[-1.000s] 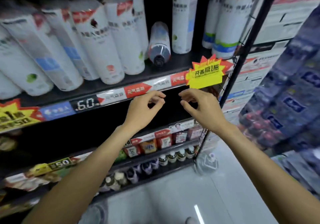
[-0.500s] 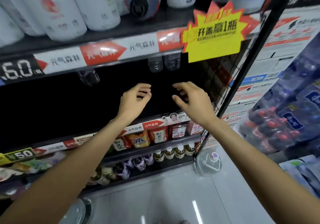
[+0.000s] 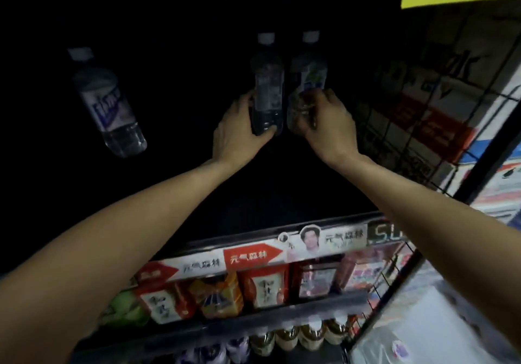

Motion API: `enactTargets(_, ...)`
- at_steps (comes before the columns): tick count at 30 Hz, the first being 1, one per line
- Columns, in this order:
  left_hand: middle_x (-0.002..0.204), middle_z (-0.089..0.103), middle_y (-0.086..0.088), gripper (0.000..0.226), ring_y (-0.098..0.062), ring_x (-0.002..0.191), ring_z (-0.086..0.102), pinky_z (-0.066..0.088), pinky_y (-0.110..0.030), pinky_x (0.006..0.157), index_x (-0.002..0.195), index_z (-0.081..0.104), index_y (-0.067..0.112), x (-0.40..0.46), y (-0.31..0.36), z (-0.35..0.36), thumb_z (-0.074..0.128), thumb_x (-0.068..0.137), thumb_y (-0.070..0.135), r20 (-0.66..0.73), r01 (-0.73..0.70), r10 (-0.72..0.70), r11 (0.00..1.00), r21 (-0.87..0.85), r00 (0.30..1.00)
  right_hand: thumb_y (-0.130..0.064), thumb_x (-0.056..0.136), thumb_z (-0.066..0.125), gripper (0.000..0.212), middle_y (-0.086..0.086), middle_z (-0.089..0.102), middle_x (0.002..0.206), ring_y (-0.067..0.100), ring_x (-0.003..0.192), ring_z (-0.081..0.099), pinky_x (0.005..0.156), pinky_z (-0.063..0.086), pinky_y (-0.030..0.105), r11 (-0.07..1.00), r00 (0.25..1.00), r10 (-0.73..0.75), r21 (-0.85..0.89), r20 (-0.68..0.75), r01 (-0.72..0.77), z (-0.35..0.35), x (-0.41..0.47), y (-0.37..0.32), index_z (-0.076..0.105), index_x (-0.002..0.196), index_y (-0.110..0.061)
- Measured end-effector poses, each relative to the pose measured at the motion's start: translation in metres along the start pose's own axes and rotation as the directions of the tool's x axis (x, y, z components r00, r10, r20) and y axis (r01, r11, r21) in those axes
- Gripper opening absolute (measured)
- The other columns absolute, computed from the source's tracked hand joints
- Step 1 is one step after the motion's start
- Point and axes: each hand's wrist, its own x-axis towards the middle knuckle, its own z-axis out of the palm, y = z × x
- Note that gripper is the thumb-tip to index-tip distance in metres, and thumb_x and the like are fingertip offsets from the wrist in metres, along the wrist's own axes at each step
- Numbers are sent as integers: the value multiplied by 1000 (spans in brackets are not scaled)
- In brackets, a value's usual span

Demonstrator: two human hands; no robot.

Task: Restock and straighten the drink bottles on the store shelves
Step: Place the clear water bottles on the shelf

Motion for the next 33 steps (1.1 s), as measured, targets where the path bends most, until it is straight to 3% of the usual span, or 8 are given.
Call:
enactTargets(4, 150, 30, -14, 107, -31, 135, 35, 37, -43, 106, 151, 16, 15, 33, -12, 29, 78, 71, 50, -53, 93, -99, 989, -115, 994, -32, 91, 57, 59, 18, 38, 139, 35, 122, 41, 86, 43, 41, 995, 996, 22, -91, -82, -30, 20, 19, 18, 35, 139, -7)
enactTargets(7, 153, 25, -13, 118, -30, 137, 35, 38, -43, 106, 152, 4, 17, 50, -15, 38, 79, 69, 52, 11, 196, -198, 961, -196, 980, -41, 88, 62, 77, 18, 28, 143, 37, 127, 37, 91, 42, 42, 991, 989, 129, 40, -73, -126, 30, 32, 26, 22, 145, -8)
enactTargets(11, 149, 36, -9, 109, -28, 133, 41, 40, -39, 104, 151, 13, 16, 60, -16, 40, 78, 71, 50, 23, 162, -161, 973, -166, 987, -47, 82, 68, 99, 17, 32, 143, 36, 126, 44, 96, 42, 43, 922, 971, 239, 311, 7, -229, 38, 47, 30, 2, 151, -22)
enactTargets(15, 144, 42, -11, 101, -29, 127, 48, 42, -35, 94, 147, 20, 12, 52, -16, 30, 74, 73, 54, 36, 103, -100, 992, -70, 994, -46, 81, 69, 103, 15, 39, 143, 35, 123, 50, 94, 43, 41, 896, 955, 290, 336, 56, -291, 45, 54, 25, -5, 151, -25)
enactTargets(20, 144, 43, -7, 110, -27, 125, 51, 45, -38, 96, 145, 19, 13, 29, -21, 5, 78, 65, 61, 29, 54, -53, 997, -54, 998, -45, 85, 64, 96, 16, 37, 143, 37, 123, 49, 94, 43, 44, 905, 938, 338, 247, 80, -347, 40, 58, 14, 0, 150, -15)
enactTargets(24, 147, 37, -4, 117, -19, 131, 43, 39, -39, 107, 149, 11, 16, 24, -13, -2, 82, 64, 54, 135, 112, -81, 963, -244, 988, -45, 79, 67, 90, 13, 50, 132, 35, 115, 54, 92, 46, 43, 908, 962, 265, 317, 71, -274, 24, 33, 14, 14, 144, -13)
enactTargets(29, 130, 57, 0, 94, -14, 115, 56, 45, -29, 96, 140, 32, 13, 14, 5, -16, 83, 67, 45, 87, 162, -143, 943, -290, 986, -48, 71, 75, 83, 2, 62, 119, 24, 107, 61, 92, 49, 44, 851, 966, 252, 463, 56, -249, -8, -5, 13, 28, 132, -17)
enactTargets(33, 122, 63, 2, 90, -14, 109, 61, 50, -38, 96, 128, 46, 18, -12, 20, -37, 89, 55, 47, 113, 221, -196, 931, -289, 974, -35, 69, 81, 77, 0, 63, 116, 25, 107, 61, 91, 50, 41, 808, 956, 276, 515, 99, -287, -35, -23, -4, 33, 127, -16)
